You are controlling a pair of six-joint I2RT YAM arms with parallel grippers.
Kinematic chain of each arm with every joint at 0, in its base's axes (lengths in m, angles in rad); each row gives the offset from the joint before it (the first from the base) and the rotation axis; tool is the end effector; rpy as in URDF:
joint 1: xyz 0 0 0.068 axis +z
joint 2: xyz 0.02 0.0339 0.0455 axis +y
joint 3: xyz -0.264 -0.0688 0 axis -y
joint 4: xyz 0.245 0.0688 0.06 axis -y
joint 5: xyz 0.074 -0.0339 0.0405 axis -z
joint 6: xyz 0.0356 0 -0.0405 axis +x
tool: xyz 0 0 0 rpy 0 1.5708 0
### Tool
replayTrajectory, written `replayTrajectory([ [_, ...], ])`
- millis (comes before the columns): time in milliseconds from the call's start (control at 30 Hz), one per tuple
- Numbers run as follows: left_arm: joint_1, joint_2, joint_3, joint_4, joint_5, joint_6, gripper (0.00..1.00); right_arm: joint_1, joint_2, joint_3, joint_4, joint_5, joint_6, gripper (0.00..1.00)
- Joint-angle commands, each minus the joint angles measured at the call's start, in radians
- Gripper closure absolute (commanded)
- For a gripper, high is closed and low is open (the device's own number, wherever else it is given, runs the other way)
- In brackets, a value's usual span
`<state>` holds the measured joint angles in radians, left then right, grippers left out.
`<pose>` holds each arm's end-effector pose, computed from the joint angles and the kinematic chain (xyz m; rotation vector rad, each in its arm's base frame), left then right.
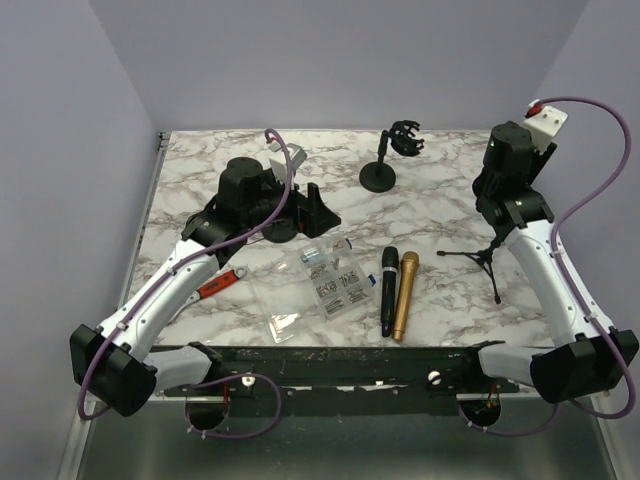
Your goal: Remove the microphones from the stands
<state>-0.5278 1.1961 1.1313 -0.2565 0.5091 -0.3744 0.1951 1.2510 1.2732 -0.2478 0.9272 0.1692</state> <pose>0.2258 -0.1517 0.3700 0.5187 1.9331 -1.0791 0.2739 0.0251 0.4082 0.6219 1.6226 -0.5608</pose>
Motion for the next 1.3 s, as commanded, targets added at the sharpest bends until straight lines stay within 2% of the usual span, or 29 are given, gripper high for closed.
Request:
replayTrajectory([
  [0, -0.007, 0.005, 0.022, -0.001, 0.011, 0.003, 0.01, -0.001, -0.053, 0.064, 0.022, -0.026, -0.031, 0.60],
  [233, -0.007, 0.006, 0.023, -0.004, 0.012, 0.002, 0.01, 0.000, -0.115, 0.119, 0.061, -0.037, -0.069, 0.72],
  [567, -0.009, 0.009, 0.019, 0.004, 0.015, -0.001, 0.01, -0.001, -0.254, 0.137, 0.236, -0.102, -0.124, 0.75],
  [700, -0.008, 0.015, 0.027, -0.005, 0.022, -0.003, 0.02, 0.000, -0.283, 0.139, 0.363, -0.155, -0.205, 0.75],
  [833, -0.010, 0.009, 0.020, 0.001, 0.009, 0.000, 0.01, -0.001, -0.265, 0.202, 0.329, -0.183, -0.202, 0.75],
  [933, -0.010, 0.016, 0.028, -0.007, 0.017, 0.001, 0.01, 0.000, -0.276, 0.217, 0.290, -0.237, -0.127, 0.81],
  [1133, -0.011, 0.023, 0.029, -0.010, 0.011, 0.002, 0.01, -0.001, -0.186, 0.337, 0.010, -0.658, -0.009, 0.81],
  [1267, -0.011, 0.023, 0.024, -0.005, 0.008, 0.003, 0.01, 0.000, -0.092, 0.413, -0.189, -1.027, 0.047, 0.88],
])
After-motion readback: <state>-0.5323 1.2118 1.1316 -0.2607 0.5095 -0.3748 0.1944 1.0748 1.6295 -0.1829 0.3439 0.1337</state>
